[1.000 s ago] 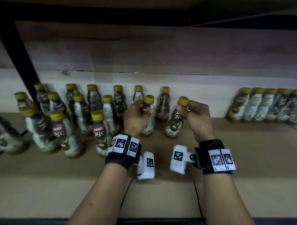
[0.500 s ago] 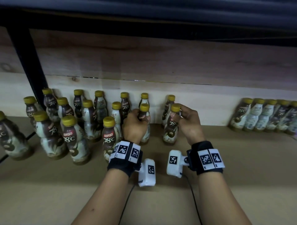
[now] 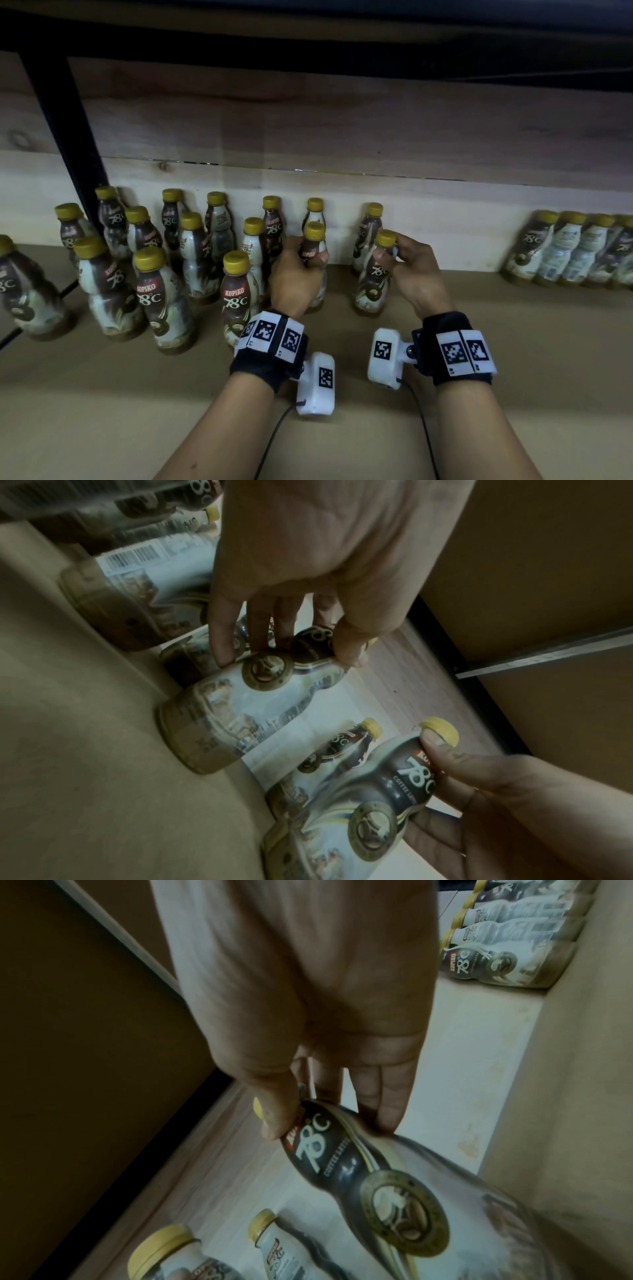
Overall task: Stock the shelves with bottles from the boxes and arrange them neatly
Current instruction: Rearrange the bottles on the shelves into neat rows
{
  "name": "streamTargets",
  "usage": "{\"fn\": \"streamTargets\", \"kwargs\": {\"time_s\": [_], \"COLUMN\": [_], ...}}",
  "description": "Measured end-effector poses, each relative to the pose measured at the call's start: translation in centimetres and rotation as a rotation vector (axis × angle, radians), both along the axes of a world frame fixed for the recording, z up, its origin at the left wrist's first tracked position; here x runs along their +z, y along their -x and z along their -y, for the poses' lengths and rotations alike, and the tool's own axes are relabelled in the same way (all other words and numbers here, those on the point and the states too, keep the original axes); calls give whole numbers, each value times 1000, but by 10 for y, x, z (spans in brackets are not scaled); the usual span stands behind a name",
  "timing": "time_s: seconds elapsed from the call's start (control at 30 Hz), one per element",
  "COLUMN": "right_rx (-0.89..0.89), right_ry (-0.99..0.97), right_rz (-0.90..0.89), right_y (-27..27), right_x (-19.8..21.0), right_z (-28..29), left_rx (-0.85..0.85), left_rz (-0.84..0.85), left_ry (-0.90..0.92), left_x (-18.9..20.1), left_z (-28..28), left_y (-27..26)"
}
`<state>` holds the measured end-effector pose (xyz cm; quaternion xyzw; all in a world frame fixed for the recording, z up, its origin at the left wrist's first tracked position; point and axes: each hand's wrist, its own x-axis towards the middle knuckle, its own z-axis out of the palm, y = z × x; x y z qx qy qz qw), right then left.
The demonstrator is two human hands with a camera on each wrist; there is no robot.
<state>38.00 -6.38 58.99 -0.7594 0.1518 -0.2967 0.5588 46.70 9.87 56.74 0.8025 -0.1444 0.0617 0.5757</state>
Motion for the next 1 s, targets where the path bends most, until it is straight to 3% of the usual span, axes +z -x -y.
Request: {"fn": "streamTargets", "kwargs": {"time_s": [0.33,0.7,1.0], "right_rx": [23,-34,-11], "right_ry": [257,384,410], "right_rz": [-130,-247,-448], "right_y": [3,9,19], "right_x": [5,10,19], "right_z": [5,-4,12], "left_rx": [0,-29,-70], "left_rz": [44,80,360], "left_ry": [-54,-119,-255], "left_x": [2,12,66], "left_z": [-2,-4,3], "left_y": [-2,6,25]}}
